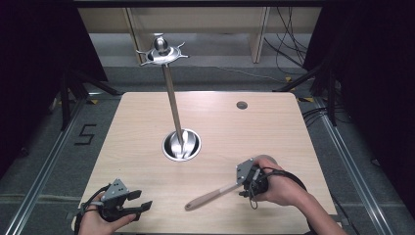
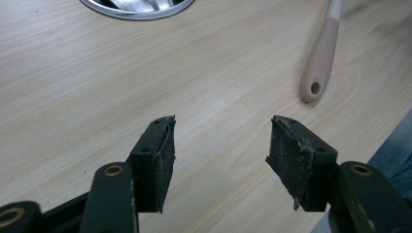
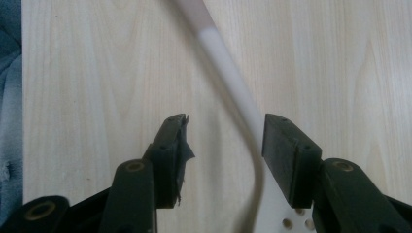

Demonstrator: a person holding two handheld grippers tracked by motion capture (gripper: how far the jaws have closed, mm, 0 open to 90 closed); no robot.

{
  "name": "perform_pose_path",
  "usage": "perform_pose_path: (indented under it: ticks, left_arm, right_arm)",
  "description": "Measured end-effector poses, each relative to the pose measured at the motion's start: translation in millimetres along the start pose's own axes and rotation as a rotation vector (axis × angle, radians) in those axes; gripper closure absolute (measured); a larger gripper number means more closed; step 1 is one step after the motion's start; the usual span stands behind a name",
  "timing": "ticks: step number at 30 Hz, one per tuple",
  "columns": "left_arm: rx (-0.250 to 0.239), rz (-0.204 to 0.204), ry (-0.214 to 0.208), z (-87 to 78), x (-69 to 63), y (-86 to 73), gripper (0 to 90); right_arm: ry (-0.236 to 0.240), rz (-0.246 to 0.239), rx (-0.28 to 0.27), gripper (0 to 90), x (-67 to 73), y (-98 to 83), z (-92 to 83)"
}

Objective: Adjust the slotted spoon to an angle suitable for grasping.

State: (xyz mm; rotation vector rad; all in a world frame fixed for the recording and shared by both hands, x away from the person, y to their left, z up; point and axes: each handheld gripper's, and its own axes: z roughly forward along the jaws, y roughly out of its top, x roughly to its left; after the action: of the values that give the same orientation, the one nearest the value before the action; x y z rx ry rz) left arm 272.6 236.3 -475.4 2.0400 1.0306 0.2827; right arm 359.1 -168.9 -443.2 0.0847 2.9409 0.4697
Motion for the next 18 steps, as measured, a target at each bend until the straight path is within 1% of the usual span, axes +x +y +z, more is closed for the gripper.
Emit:
perform_pose_path:
  ticks: [1, 2, 3, 4, 5, 6, 7, 8, 9, 10, 11, 12, 13, 14, 15, 16, 18]
  left_arm:
    - [0.001, -0.014, -0.003, 1.5, -0.8, 0.1, 41.7]
    - [0.011, -0.008, -0.003, 1.5, -0.6, 0.4, 41.7]
    - [0.017, -0.009, 0.001, 2.1, 0.0, 0.2, 41.7]
    - [0.008, -0.026, -0.008, 2.8, -1.0, 0.0, 41.7]
    - [0.002, -0.02, -0.006, 2.7, -0.7, 0.1, 41.7]
    - [0.01, -0.012, -0.007, 1.9, 0.3, 0.3, 41.6]
    - [0.004, -0.029, -0.007, 2.5, -0.2, -0.2, 41.6]
    - [0.013, -0.013, 0.005, 2.0, 1.2, -0.2, 41.6]
    - [0.008, -0.024, 0.0, 2.1, 0.5, -0.3, 41.6]
    - [0.014, -0.016, 0.004, 2.0, 1.1, -0.3, 41.5]
    - [0.016, -0.022, -0.001, 2.1, 0.4, -0.4, 41.5]
    - [0.007, -0.026, -0.008, 2.6, -0.6, -0.8, 41.5]
    - [0.009, -0.013, -0.007, 2.4, -0.2, -0.7, 41.4]
    - [0.009, -0.016, -0.007, 2.4, -0.4, -0.8, 41.4]
    - [0.01, -0.016, -0.007, 2.3, -0.4, -0.9, 41.4]
    - [0.014, -0.017, -0.005, 1.8, -0.3, -1.0, 41.3]
    - [0.01, -0.02, -0.006, 2.0, -0.3, -1.1, 41.3]
  right_arm:
    - [0.011, -0.018, 0.004, 50.9, -1.2, 2.2, 1.4]
    - [0.023, -0.04, 0.015, 50.7, -2.9, 5.8, 3.7]
    - [0.032, -0.074, 0.028, 50.3, -5.5, 11.6, 7.0]
    - [0.032, -0.074, 0.028, 50.3, -5.5, 11.6, 7.0]
    - [0.041, -0.094, 0.033, 50.0, -6.9, 15.0, 9.3]
    - [0.05, -0.107, 0.039, 50.0, -8.1, 18.6, 11.8]
    - [0.057, -0.141, 0.052, 49.9, -10.0, 26.2, 17.0]
    - [0.061, -0.154, 0.059, 49.9, -10.3, 30.0, 19.7]
    - [0.061, -0.154, 0.059, 49.9, -10.3, 30.0, 19.7]
    - [0.063, -0.202, 0.087, 49.9, -12.6, 37.0, 23.5]
    - [0.075, -0.207, 0.083, 49.9, -13.1, 40.1, 26.1]
    - [0.075, -0.207, 0.083, 49.9, -13.1, 40.1, 26.1]
    - [0.086, -0.193, 0.079, 49.9, -11.4, 42.7, 28.7]
    - [0.098, -0.206, 0.088, 50.0, -12.1, 45.4, 31.6]
    - [0.117, -0.165, 0.128, 50.2, -8.1, 47.8, 33.2]
    - [0.114, -0.186, 0.137, 50.5, -7.5, 49.8, 34.5]
    - [0.123, -0.191, 0.139, 50.7, -7.0, 51.5, 36.2]
